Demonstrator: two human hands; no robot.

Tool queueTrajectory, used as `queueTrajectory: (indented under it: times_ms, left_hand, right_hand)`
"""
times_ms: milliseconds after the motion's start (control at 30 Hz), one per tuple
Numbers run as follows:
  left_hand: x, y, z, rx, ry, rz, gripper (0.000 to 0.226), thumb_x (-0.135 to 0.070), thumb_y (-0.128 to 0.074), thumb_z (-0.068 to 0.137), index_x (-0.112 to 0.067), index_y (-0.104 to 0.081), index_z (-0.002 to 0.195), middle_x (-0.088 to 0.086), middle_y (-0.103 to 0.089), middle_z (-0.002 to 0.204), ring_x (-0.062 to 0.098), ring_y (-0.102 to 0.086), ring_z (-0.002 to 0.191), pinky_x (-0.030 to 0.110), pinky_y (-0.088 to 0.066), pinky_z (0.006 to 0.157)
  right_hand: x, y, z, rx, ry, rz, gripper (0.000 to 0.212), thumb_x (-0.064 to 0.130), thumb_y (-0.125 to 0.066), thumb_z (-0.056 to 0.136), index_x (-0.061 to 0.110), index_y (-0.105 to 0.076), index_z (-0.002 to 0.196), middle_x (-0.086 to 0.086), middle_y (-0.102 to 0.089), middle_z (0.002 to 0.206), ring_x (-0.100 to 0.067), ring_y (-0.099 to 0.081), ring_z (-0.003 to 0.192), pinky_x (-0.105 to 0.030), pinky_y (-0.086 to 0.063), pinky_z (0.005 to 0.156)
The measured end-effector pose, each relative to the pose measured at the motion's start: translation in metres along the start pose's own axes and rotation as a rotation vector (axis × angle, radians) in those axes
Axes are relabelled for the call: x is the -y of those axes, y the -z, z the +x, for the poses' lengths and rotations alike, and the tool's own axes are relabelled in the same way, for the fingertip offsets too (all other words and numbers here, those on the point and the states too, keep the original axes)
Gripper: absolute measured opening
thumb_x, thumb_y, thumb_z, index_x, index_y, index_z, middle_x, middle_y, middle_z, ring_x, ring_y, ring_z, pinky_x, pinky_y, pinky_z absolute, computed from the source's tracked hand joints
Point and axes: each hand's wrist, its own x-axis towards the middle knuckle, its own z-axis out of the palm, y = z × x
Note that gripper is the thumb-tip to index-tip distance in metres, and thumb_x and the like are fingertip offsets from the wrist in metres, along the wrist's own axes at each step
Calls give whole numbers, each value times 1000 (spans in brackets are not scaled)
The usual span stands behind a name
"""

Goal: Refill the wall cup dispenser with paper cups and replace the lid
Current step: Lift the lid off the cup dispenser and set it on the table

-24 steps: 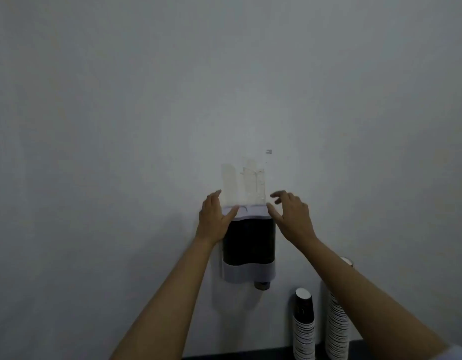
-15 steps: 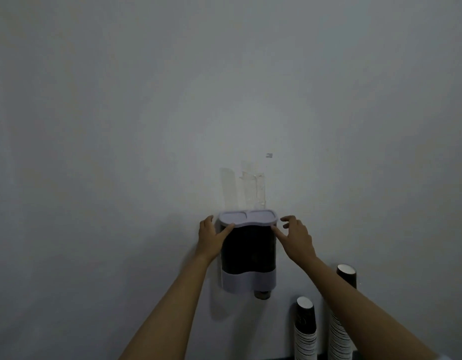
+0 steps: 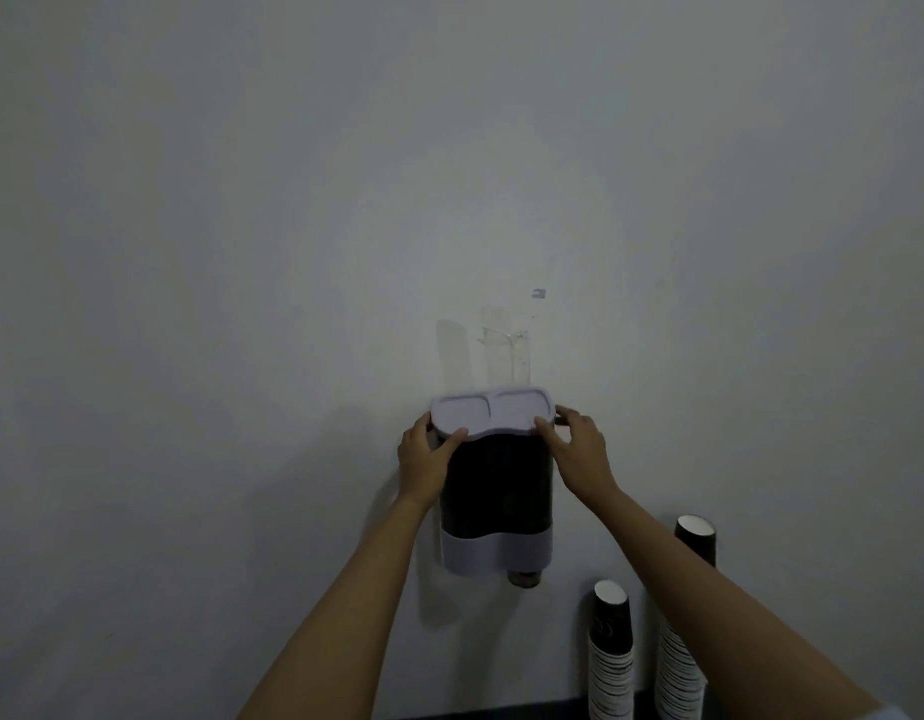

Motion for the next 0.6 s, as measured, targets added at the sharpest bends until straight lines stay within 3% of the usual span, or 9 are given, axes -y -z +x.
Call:
queueTrajectory:
  times_ms: [67,133,167,267,400,600]
  left_hand:
    - [-5,5,-3,-58,-32,-16,56,-19,-72,81,-9,-51,132,4,-60,119,20,-58,108,27,-49,89]
    - [-7,15,-7,-136,-49,-51,60,-11,-70,83,-10,-46,138,5,-58,119,21,-58,103,15,-49,77]
    - [-8,21,-11,-182,-55,-73,59,-9,-69,84,-10,-45,138,5,-57,117,20,-57,99,9,-48,71]
    - [-8,43,-32,-313,-67,-155,54,-10,-68,85,-15,-48,135,3,-58,115,18,-58,96,8,-49,70]
    - [20,76,-74,-409,24,-274,49,-25,-68,86,-23,-51,132,5,-61,123,18,-60,109,27,-49,88]
    - [74,101,-149,-441,202,-360,43,-30,-63,88,-17,-54,128,8,-56,128,21,-57,115,32,-48,97]
  right_hand:
    - [13,-1,-5,-70,72,68,51,45,-56,90,14,-53,131,-10,-58,125,-25,-55,114,-37,-49,95]
    - [33,0,-15,-99,125,182,45,35,-59,92,12,-51,131,-3,-58,120,-10,-58,96,-13,-50,78]
    - [43,0,-20,-88,141,230,44,31,-59,92,12,-50,130,0,-57,117,-3,-58,88,-10,-49,71]
    - [64,-9,-41,-12,150,356,38,28,-58,93,14,-49,127,8,-58,107,3,-60,85,-9,-52,65]
    - [70,-41,-82,124,114,455,30,29,-60,93,18,-50,119,8,-61,105,3,-62,92,-9,-53,72]
    - [25,-92,-153,284,-116,517,46,38,-62,89,10,-45,121,-5,-58,119,-15,-60,105,-32,-54,89]
